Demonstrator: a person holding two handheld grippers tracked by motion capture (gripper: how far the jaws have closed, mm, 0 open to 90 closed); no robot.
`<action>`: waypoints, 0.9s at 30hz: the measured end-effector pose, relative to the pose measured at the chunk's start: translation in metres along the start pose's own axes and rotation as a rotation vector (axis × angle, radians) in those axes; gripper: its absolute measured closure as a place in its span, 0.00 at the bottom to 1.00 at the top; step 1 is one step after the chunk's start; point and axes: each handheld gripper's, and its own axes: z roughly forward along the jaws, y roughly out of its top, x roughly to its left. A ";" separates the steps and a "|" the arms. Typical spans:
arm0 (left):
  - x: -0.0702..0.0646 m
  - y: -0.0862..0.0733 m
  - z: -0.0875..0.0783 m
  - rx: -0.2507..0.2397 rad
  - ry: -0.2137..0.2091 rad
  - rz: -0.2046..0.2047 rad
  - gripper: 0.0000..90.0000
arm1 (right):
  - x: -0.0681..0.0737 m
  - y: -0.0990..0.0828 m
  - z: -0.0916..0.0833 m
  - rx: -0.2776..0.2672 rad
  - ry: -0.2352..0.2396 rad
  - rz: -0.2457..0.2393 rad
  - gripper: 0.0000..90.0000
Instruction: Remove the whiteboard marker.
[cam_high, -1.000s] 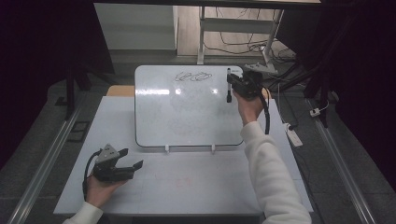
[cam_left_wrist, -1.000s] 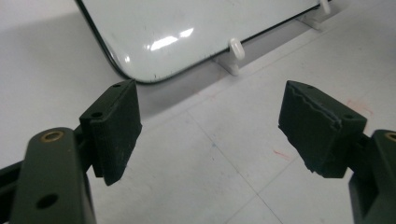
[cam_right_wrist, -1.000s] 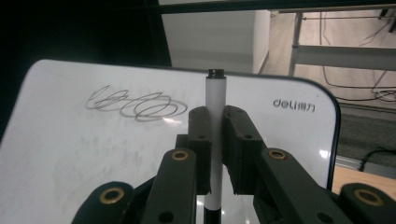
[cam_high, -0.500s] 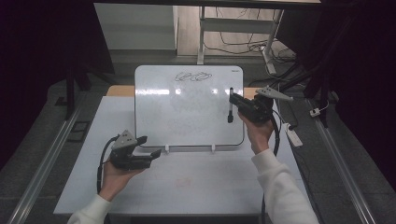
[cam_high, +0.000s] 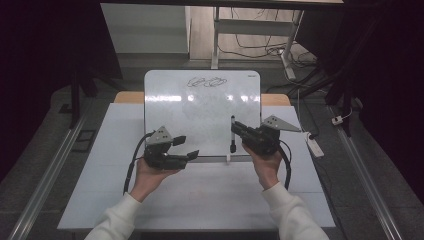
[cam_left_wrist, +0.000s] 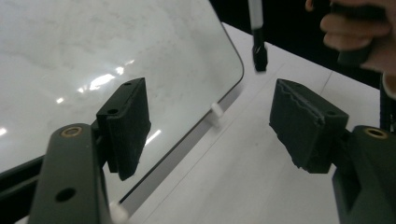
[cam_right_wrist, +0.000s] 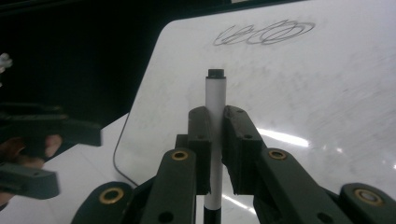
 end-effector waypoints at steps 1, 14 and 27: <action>-0.001 0.002 0.003 -0.002 -0.006 0.002 0.33 | 0.002 -0.003 0.001 -0.001 0.005 0.000 0.89; -0.010 0.012 0.040 0.032 -0.087 0.016 0.39 | 0.017 -0.025 0.008 0.022 0.046 0.009 0.89; -0.008 0.011 0.053 0.053 -0.180 0.002 0.59 | 0.039 -0.030 0.012 0.021 0.099 -0.007 0.89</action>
